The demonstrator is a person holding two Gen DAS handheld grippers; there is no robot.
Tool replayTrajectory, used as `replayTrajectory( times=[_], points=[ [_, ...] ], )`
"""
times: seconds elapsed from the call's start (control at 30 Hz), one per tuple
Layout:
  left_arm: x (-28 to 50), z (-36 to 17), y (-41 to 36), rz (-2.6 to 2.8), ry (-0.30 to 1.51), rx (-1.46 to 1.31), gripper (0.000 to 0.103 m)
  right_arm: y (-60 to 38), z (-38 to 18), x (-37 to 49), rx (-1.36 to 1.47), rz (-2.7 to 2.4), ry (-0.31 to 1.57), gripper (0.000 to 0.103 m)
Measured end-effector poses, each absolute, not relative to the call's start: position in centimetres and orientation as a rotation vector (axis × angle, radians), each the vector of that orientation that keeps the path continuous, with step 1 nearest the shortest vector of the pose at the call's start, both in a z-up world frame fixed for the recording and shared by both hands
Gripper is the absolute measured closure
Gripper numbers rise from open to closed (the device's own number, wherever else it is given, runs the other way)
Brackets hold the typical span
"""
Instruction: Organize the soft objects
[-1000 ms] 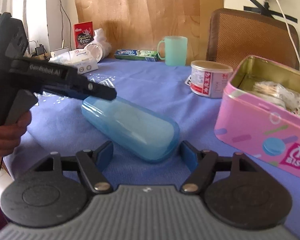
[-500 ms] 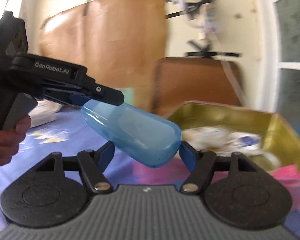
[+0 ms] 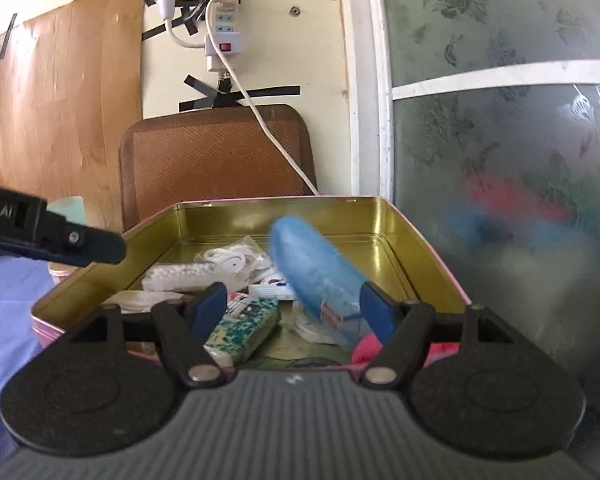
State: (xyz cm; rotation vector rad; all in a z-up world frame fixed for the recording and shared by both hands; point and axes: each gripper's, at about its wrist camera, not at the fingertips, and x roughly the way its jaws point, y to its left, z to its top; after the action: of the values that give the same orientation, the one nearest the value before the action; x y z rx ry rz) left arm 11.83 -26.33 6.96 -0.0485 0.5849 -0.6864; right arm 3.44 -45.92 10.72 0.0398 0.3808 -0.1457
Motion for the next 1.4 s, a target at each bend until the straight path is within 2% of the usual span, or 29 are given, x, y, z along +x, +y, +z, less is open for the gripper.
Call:
replayTrajectory(
  times=[0.27, 0.6, 0.97, 1.4],
  points=[
    [8.3, 7.7, -23.2, -0.607, 0.532, 0.014, 0.028, -43.2, 11.3, 2.3, 0.109, -0.075, 0.385, 0.028],
    [5.9, 7.9, -18.7, -0.433, 0.524, 0.05, 0.0, -40.2, 12.9, 1.4, 0.161, -0.037, 0.375, 0.028],
    [5.2, 7.4, -16.0, -0.372, 0.594, 0.057, 0.0, -39.9, 14.0, 1.4, 0.402, -0.039, 0.419, 0.027],
    [4.7, 7.1, -15.0, -0.358, 0.599, 0.053, 0.0, -38.8, 14.4, 1.3, 0.435, -0.036, 0.45, 0.024]
  ],
)
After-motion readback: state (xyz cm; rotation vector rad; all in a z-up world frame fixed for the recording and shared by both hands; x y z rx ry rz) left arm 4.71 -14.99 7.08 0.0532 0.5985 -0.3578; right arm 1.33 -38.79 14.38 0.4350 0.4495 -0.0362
